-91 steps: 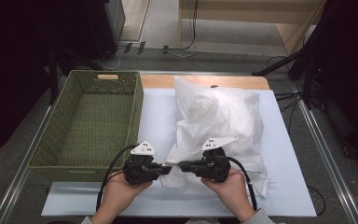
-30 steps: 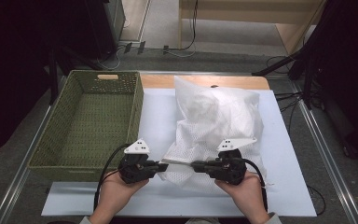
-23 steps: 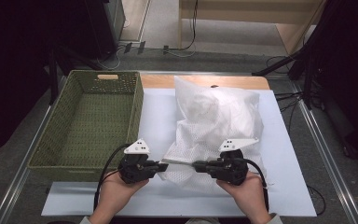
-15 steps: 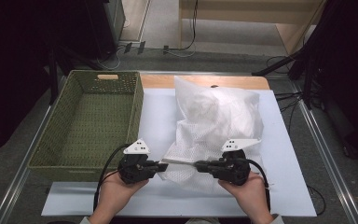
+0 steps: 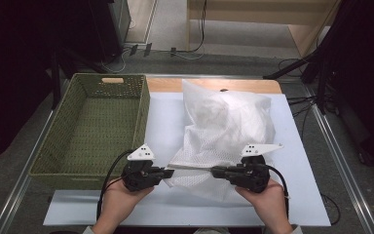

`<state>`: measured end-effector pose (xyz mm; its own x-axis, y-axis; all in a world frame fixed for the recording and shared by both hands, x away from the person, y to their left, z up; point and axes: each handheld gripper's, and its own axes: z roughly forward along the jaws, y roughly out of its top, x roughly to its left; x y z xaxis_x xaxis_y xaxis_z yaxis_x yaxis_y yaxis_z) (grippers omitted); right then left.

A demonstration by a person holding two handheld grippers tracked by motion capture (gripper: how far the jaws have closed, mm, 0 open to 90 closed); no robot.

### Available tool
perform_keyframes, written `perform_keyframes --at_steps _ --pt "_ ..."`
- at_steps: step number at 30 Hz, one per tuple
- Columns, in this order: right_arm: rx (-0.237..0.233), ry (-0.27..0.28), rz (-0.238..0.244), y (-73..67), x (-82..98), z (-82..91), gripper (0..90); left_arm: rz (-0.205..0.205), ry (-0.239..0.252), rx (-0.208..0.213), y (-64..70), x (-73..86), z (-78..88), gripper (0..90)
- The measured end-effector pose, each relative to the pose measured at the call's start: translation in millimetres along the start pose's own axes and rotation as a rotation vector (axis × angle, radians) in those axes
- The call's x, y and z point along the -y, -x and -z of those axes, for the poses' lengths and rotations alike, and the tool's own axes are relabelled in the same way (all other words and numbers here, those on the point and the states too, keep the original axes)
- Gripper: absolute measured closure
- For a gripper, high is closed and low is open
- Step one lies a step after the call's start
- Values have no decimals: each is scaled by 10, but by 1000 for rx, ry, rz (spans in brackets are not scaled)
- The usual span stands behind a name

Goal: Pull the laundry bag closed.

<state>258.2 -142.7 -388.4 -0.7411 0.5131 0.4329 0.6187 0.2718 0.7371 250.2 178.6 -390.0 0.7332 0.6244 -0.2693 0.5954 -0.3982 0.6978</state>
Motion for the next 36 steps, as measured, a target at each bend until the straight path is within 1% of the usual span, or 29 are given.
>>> perform_keyframes --at_steps 4,12,20,32,36 --pt "0 -5 -6 8 10 0 870 -3 -3 -5 3 2 1 873" --pt "-3 -8 -3 21 9 5 870 -6 -3 -9 6 3 9 870" --pt "0 -11 -7 31 7 12 870 -4 8 -8 7 4 20 869" --pt "8 -10 -22 81 37 74 870 -6 6 -16 3 4 33 870" --pt "13 -18 -29 99 62 99 870 -6 7 -18 5 6 30 869"
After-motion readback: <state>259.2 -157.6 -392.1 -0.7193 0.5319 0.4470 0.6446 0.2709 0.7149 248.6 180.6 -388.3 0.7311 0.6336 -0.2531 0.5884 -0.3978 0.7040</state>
